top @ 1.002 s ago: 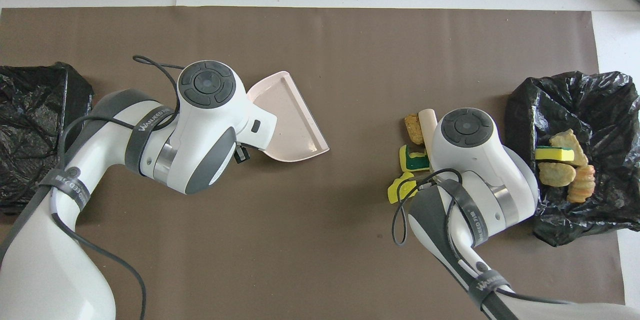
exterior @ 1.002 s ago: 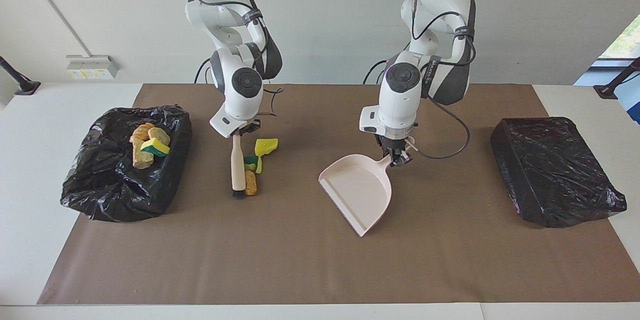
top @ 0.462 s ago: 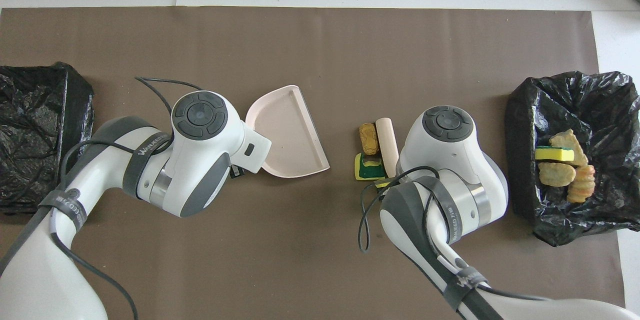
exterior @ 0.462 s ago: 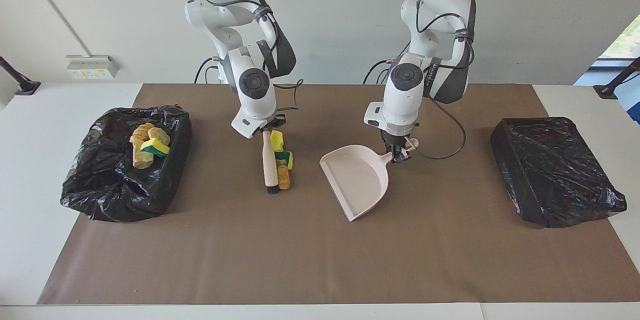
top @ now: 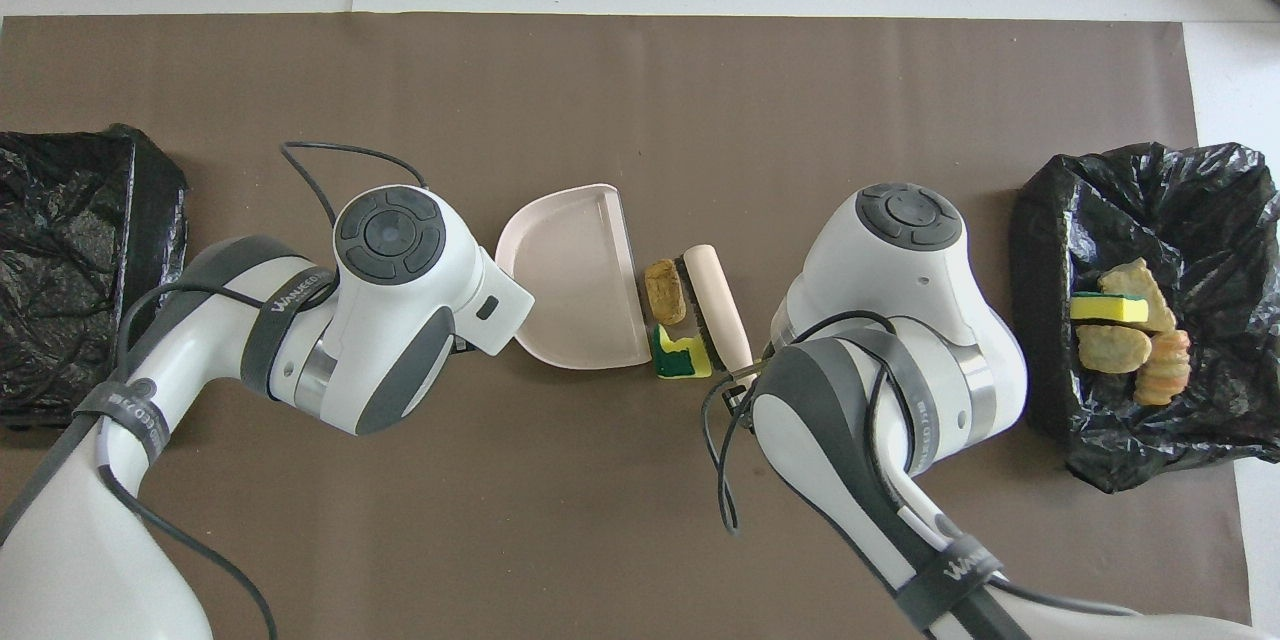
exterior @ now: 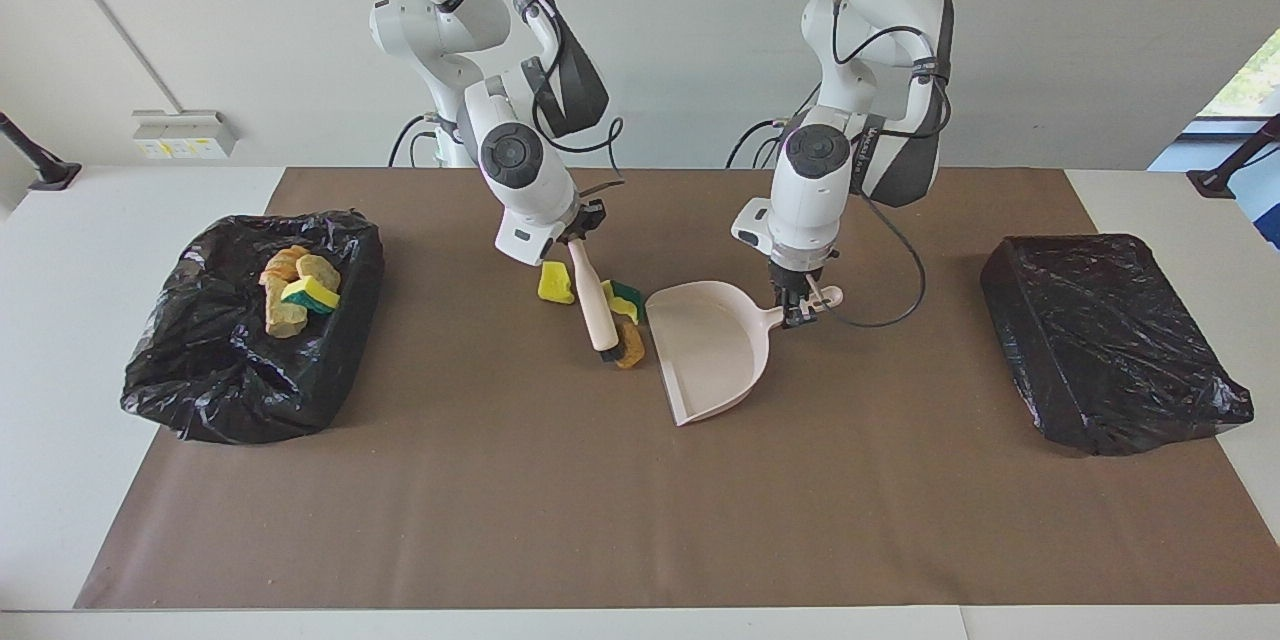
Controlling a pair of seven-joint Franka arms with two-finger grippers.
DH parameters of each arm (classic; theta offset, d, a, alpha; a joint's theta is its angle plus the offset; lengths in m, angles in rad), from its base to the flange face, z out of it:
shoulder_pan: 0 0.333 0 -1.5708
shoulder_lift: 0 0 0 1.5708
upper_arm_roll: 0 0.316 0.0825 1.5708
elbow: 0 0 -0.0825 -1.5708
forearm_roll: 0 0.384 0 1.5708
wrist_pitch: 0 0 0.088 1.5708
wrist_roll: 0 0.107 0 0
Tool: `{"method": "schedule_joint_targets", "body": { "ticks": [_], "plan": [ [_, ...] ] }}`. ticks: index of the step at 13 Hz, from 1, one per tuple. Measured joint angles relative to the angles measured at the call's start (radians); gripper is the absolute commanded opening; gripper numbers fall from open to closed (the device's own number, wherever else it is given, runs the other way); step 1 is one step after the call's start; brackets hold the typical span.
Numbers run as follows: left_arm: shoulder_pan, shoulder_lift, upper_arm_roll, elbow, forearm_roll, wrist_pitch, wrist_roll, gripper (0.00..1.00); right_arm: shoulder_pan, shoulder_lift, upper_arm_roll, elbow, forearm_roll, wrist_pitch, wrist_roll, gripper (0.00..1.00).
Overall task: Sweep and dump trash in bin
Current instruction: 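Sweep the green sponge and cork into the dustpan with the right gripper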
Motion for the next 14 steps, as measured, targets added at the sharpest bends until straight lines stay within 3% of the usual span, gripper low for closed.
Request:
{"method": "schedule_joint_targets", "body": {
  "ticks": [2,4,8,11,14],
  "plan": [
    [0.003,-0.002,0.0,-0.013,0.0,0.018,0.007,0.0,-0.021,-0.041,-0.002,0.006,-0.008,-0.032,-0.01,0.0],
    [0.005,-0.006,-0.001,-0.023,0.0,0.032,0.009,0.0,-0.051,-0.066,-0.005,0.005,-0.097,-0.026,-0.016,0.0],
    [0.005,-0.027,-0.009,-0.06,0.048,0.038,0.022,0.0,-0.052,-0.049,-0.005,-0.061,-0.239,0.015,0.07,0.0],
    [-0.018,-0.069,-0.016,-0.117,0.089,0.039,0.023,0.0,0.04,-0.002,0.0,-0.102,-0.22,0.063,0.238,0.0],
    [-0.036,-0.084,-0.018,-0.137,0.09,0.039,0.017,0.0,0.123,0.057,0.002,-0.098,-0.074,0.169,0.295,0.0]
  ]
}}
